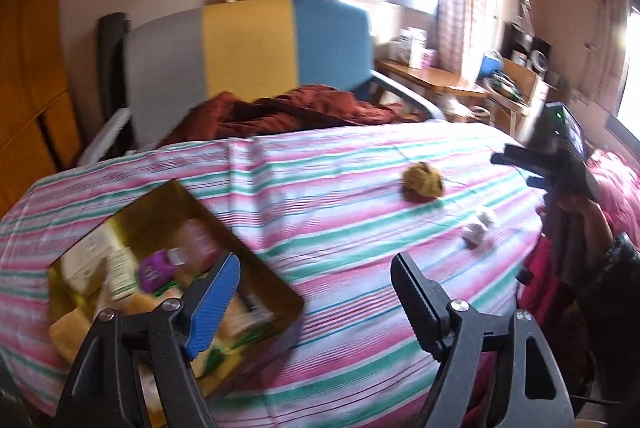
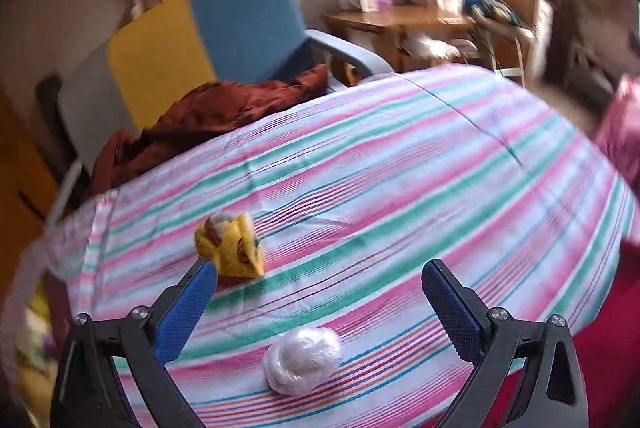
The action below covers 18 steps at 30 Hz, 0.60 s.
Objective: Organize objects
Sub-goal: 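Move both grippers back toward the plush toy and wrapped bundle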
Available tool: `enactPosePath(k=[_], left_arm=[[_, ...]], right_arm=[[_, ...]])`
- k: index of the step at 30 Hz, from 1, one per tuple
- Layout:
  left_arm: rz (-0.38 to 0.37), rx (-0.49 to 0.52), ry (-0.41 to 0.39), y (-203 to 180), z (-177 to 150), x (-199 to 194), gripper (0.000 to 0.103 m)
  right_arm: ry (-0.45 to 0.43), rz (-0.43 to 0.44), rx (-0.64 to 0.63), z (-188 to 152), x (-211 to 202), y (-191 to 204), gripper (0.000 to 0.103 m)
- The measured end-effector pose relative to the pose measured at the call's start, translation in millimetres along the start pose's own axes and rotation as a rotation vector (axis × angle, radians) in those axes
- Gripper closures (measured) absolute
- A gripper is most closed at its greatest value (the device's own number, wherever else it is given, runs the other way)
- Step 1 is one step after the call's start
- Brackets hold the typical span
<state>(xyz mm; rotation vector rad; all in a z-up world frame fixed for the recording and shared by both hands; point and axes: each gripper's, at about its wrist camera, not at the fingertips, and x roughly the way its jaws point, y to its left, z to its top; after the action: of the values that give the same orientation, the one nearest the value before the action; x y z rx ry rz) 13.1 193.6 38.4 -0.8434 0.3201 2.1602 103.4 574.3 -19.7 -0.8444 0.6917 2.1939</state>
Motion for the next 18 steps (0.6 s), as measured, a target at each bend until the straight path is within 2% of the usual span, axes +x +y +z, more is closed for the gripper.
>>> enactPosePath(k=[2, 8, 12, 18], left_arm=[[-0.036, 0.017, 0.023, -13, 4, 12, 0.024], [-0.099, 0.043, 0.121, -45, 15, 60, 0.024], [-0.144, -0.014, 0.201, -53, 27, 97, 0.025], [-0.196, -0.057, 0.235, -72, 54, 142, 0.024]], right_arm=[[-0.012, -0.013, 0.050, 2, -2, -10, 0.000], [0.032, 0.015, 0.138, -1, 3, -24, 0.000], [0.066, 0.042, 0.150, -4, 9, -25, 0.000], [0.086, 0.081, 0.171, -4, 14, -25, 0.000]])
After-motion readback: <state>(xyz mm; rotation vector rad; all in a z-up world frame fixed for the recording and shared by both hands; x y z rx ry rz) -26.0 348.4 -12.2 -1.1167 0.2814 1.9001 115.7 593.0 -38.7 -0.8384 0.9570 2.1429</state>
